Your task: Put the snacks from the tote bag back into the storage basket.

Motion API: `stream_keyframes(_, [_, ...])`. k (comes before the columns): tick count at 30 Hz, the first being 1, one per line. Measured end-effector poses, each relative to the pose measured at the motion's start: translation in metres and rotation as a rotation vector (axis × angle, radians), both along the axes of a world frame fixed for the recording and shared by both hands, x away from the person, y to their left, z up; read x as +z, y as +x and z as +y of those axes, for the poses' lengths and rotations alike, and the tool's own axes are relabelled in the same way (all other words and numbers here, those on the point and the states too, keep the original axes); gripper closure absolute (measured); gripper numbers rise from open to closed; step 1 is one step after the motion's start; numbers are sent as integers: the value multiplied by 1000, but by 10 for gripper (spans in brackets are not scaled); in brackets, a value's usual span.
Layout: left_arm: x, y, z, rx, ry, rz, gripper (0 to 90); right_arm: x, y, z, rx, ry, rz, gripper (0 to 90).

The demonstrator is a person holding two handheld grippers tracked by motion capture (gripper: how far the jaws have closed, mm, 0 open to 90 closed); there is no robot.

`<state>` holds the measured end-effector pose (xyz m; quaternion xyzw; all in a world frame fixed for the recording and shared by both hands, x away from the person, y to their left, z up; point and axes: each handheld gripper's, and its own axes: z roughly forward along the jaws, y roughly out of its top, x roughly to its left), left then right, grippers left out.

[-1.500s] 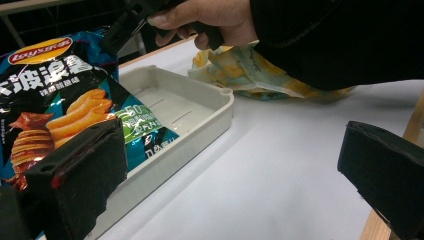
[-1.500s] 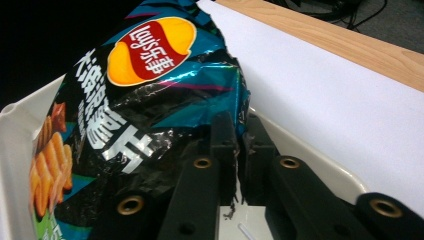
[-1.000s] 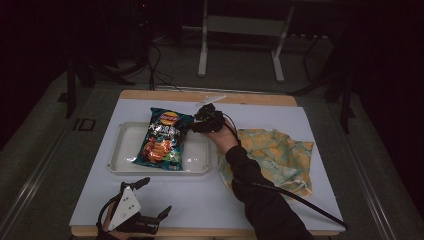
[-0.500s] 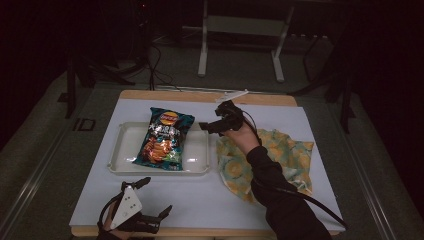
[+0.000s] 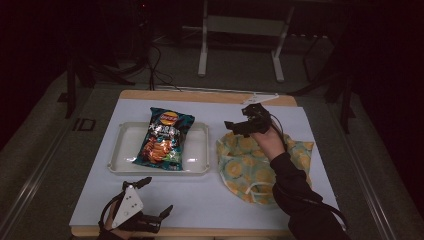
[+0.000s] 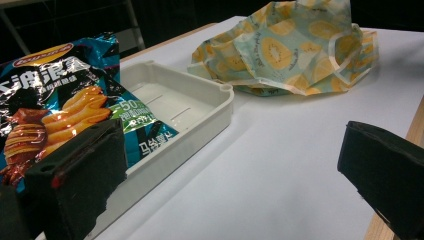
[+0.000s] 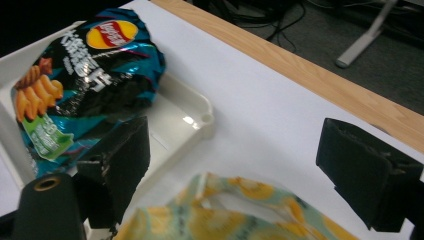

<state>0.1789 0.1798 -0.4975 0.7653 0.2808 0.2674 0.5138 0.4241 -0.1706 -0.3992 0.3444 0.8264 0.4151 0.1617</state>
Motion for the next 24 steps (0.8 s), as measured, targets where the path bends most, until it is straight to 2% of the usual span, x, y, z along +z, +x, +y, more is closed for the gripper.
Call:
stream_keyframes(8, [0,1,0,2,-3,3,1,-1,-6,-34,-60,2,-9,140])
stream_keyframes(10, [0,1,0,2,-4,4,1,-2,-8,-44,-75,21,-5,141])
stream_keyframes(14, [-1,1,-1,1,-1,7,0,-3,-13,-62,-111,29,-12,142])
stream_keyframes(19, [-1,2,-2,1,1,11,1,-8,-18,-83,-153,22,-8,142])
stream_keyframes(24, [-2,3,-1,4,0,14,1,-13,-25,-106,-197,44,-12,142])
